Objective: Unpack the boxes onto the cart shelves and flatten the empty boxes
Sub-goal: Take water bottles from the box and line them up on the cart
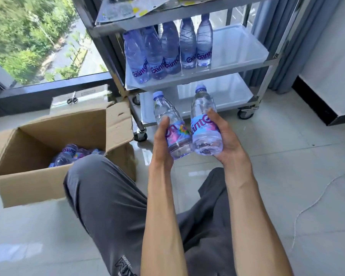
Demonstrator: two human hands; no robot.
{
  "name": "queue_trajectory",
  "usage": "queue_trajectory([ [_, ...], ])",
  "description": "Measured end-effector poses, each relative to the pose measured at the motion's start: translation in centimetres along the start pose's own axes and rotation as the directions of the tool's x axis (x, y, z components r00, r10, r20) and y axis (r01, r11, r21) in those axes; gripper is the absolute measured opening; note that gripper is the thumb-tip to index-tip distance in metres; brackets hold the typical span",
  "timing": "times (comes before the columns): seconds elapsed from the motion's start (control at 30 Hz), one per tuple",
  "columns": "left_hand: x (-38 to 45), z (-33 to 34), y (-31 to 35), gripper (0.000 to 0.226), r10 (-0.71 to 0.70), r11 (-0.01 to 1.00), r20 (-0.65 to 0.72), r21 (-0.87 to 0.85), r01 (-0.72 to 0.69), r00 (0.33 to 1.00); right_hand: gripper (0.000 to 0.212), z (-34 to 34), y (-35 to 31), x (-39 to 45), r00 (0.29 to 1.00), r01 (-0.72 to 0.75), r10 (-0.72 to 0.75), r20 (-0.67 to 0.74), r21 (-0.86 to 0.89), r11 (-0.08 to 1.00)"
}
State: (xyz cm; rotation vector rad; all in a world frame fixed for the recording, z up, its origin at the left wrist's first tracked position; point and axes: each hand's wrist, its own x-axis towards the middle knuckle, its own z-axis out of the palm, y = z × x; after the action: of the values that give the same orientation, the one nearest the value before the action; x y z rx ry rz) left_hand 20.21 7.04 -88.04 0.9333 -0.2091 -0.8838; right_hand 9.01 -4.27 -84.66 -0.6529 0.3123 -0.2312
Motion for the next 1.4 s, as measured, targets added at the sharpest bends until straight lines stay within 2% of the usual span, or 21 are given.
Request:
queue_trajectory([
  [0.1,-1.1,0.1,0.0,0.050,0.014,0.996,0.037,-0.092,-0.010,0.999,0.038,-0.5,0.6,-0.9,0.998,0.022,-0.022,0.052,-0.001,1.000],
  [0.17,-1.4,-0.2,-0.1,0.047,-0.007,0.992,-0.011,-0.127,0.006,1.000,0.052,-1.2,0.9,-1.0,0.998,0.020,-0.020,0.052,0.004,1.000],
  [0.23,-1.5,-0.1,-0.1,0.044,-0.023,0.991,-0.035,-0.134,0.018,0.999,0.045,-1.6,1.1,-0.9,0.997,0.029,-0.030,0.066,0.021,0.999],
  [0.3,-1.9,0.5,-0.1,0.046,-0.050,0.988,-0.050,-0.148,0.042,0.997,0.032,-1.8,1.1,-0.4,0.998,0.048,-0.049,0.036,0.030,0.998],
  [0.37,-2.0,1.1,0.1,0.054,-0.067,0.985,-0.070,-0.161,0.055,0.995,0.031,-1.9,0.6,0.4,0.999,0.027,-0.027,-0.031,0.003,1.000],
  [0.43,-1.7,1.3,0.2,0.065,-0.075,0.981,-0.077,-0.185,0.060,0.994,0.043,-1.8,-0.1,1.1,0.998,-0.033,0.033,-0.047,0.014,0.999],
  [0.53,-0.3,1.8,0.1,0.081,-0.090,0.964,-0.061,-0.254,0.072,0.994,0.070,-2.2,-0.9,2.2,0.995,-0.103,0.102,0.019,0.071,0.992],
  [0.63,1.9,2.8,-0.2,0.062,-0.094,0.944,-0.029,-0.320,0.080,0.995,0.062,-2.9,-2.6,3.8,0.991,-0.121,0.112,0.074,0.129,0.984],
  [0.73,4.7,3.3,-0.5,0.039,-0.080,0.929,-0.135,-0.370,0.025,0.988,0.049,-3.8,-4.9,6.2,0.992,-0.125,0.123,0.020,0.097,0.987],
  [0.8,6.6,3.4,-0.9,0.039,-0.081,0.929,-0.243,-0.369,-0.015,0.967,0.042,-4.7,-6.1,7.8,0.988,-0.147,0.149,-0.034,0.051,0.988],
  [0.9,8.7,4.3,-1.2,0.045,-0.111,0.939,-0.327,-0.344,-0.009,0.939,0.049,-5.6,-7.6,9.7,0.982,-0.167,0.167,-0.088,0.005,0.986],
  [0.97,9.2,5.0,-0.9,0.057,-0.087,0.942,-0.245,-0.334,0.001,0.966,0.055,-5.9,-8.3,10.1,0.983,-0.155,0.155,-0.094,0.003,0.988],
  [1.07,9.4,5.6,-0.3,0.054,-0.041,0.961,-0.178,-0.276,-0.010,0.983,0.080,-6.4,-9.1,9.7,0.990,-0.128,0.130,-0.047,0.035,0.991],
  [1.1,9.6,5.7,-0.1,0.048,-0.041,0.967,-0.180,-0.255,-0.006,0.983,0.079,-6.5,-9.4,9.5,0.995,-0.096,0.097,-0.032,0.040,0.995],
  [1.17,9.8,6.6,-0.1,0.036,-0.079,0.971,-0.227,-0.237,0.024,0.971,0.057,-6.7,-9.9,8.8,0.999,-0.022,0.024,-0.049,0.036,0.999],
  [1.2,9.8,7.1,-0.4,0.038,-0.133,0.968,-0.221,-0.237,0.079,0.966,0.046,-6.8,-10.2,8.2,0.998,0.013,-0.010,-0.067,0.033,0.999],
  [1.3,9.7,8.6,-1.6,0.050,-0.245,0.956,-0.220,-0.215,0.198,0.944,0.038,-7.3,-11.0,5.3,0.984,0.097,-0.090,-0.153,0.038,0.995],
  [1.33,9.6,9.3,-2.0,0.058,-0.269,0.951,-0.147,-0.195,0.239,0.952,0.037,-7.4,-11.1,4.1,0.979,0.118,-0.108,-0.174,0.049,0.992],
  [1.4,8.8,10.8,-2.5,0.062,-0.301,0.940,0.104,-0.132,0.313,0.948,0.048,-7.4,-11.2,1.9,0.977,0.142,-0.128,-0.168,0.074,0.987],
])
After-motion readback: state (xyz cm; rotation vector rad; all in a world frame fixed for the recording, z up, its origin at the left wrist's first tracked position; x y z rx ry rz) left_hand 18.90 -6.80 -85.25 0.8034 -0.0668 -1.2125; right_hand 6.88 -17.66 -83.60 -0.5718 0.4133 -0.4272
